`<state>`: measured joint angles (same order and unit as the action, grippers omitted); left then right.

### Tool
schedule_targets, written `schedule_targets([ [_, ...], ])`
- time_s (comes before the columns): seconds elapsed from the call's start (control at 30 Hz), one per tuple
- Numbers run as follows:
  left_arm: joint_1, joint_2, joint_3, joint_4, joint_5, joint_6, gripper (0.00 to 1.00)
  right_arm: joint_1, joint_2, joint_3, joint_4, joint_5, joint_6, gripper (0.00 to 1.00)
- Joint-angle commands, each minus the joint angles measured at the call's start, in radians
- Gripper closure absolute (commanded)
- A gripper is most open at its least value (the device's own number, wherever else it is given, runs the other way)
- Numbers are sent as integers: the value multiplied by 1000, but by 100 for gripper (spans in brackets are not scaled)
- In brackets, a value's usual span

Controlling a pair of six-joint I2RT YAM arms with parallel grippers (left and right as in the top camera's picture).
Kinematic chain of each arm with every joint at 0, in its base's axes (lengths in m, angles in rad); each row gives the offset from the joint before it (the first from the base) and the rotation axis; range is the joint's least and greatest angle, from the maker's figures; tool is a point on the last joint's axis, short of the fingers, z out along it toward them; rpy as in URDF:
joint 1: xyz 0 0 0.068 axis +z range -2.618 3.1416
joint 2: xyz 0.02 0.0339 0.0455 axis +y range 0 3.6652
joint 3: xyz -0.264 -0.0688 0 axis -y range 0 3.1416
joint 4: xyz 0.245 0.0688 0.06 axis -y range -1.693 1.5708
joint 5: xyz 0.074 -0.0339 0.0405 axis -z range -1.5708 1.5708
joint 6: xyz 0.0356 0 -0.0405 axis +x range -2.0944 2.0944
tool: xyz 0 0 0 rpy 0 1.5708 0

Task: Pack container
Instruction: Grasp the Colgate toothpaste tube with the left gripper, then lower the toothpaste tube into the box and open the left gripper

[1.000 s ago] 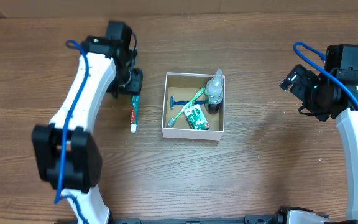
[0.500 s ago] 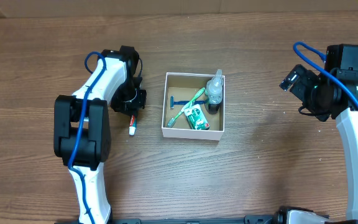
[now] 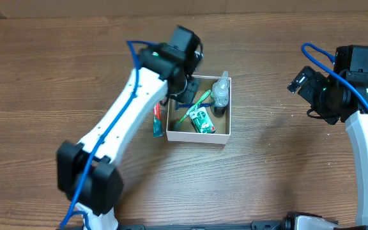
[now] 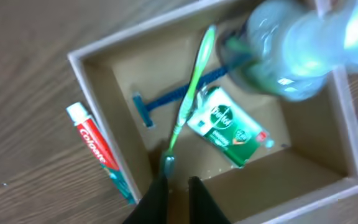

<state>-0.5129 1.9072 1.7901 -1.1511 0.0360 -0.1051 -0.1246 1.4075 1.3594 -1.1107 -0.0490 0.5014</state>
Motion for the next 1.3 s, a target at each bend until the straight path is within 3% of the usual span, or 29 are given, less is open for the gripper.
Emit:
schedule_targets([
  [0.0, 48, -12, -5, 8, -77, -43, 65, -3, 0, 14, 5, -1, 8, 0],
  [0.23, 272, -7, -60, 42, -3, -124, 56, -3, 0, 14, 5, -1, 8, 0],
  [0.43, 289, 113, -286, 215, 148, -159, 53, -3, 0, 14, 5, -1, 8, 0],
  [0.63, 264, 238, -297, 272, 167, -143, 53, -3, 0, 14, 5, -1, 8, 0],
  [0.73, 264, 296, -297, 271, 171, -154, 66, -3, 0, 14, 5, -1, 8, 0],
  [0.8, 266, 297, -295, 258, 171, -154, 88, -3, 0, 14, 5, -1, 8, 0],
  [0.83, 275, 281, -293, 245, 171, -158, 94, -3, 0, 14, 5, -1, 8, 0],
  [1.07, 306, 19, -166, 81, 137, -126, 96, -3, 0, 14, 5, -1, 8, 0],
  [1.2, 200, -154, -89, 81, 136, -92, 95, -3, 0, 14, 5, -1, 8, 0],
  [1.27, 135, -153, -93, 110, 127, -93, 96, -3, 0, 14, 5, -1, 8, 0],
])
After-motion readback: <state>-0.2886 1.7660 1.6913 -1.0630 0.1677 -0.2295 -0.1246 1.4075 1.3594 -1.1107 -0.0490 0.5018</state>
